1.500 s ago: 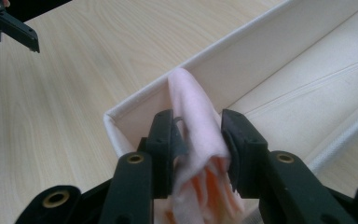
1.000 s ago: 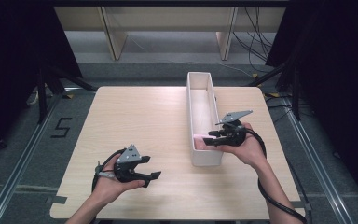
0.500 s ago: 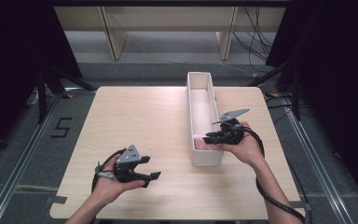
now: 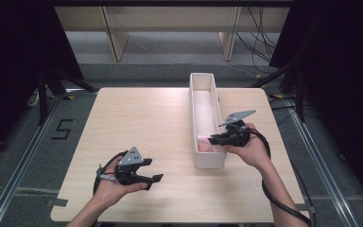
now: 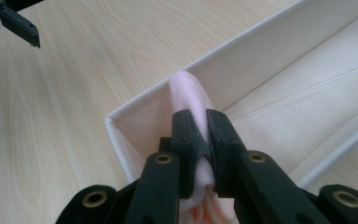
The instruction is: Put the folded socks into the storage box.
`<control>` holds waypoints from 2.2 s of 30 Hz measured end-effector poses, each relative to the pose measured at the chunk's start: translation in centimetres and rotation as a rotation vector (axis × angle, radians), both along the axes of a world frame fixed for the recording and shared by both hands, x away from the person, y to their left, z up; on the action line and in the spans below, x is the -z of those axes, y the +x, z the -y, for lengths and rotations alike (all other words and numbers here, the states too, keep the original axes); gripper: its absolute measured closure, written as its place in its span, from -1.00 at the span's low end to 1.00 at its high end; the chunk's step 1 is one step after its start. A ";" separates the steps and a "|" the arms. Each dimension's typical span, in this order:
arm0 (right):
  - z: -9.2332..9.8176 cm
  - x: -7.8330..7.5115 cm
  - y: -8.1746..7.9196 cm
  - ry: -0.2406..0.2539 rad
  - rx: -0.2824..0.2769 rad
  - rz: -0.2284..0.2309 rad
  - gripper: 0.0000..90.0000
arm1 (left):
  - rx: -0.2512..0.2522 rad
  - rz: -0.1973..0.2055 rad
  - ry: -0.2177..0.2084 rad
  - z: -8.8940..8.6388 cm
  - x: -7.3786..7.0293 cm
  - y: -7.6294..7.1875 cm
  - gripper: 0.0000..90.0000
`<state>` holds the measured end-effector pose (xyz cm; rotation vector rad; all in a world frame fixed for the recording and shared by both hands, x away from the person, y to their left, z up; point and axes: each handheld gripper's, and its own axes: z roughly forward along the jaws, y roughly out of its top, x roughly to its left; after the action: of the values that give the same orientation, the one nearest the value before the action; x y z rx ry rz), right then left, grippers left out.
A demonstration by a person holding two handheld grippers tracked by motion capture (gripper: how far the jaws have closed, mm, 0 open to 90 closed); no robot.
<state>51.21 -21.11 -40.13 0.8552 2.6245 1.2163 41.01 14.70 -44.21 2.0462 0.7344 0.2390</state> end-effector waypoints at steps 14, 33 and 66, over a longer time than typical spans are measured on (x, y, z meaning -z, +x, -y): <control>0.1 -0.2 0.4 0.035 -0.005 0.111 0.83 | 0.005 -0.010 -0.002 0.1 0.1 0.1 -0.36; 0.3 1.2 -0.1 0.019 -0.053 0.096 0.82 | -0.002 -0.012 0.001 0.2 0.3 0.0 -0.36; 0.7 1.6 -0.4 0.064 -0.061 -0.064 0.62 | -0.004 -0.020 -0.009 0.3 0.4 0.1 -0.35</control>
<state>50.85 -21.77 -41.78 0.8447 2.6941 1.3157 41.13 14.37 -44.57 2.0409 0.7507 0.2176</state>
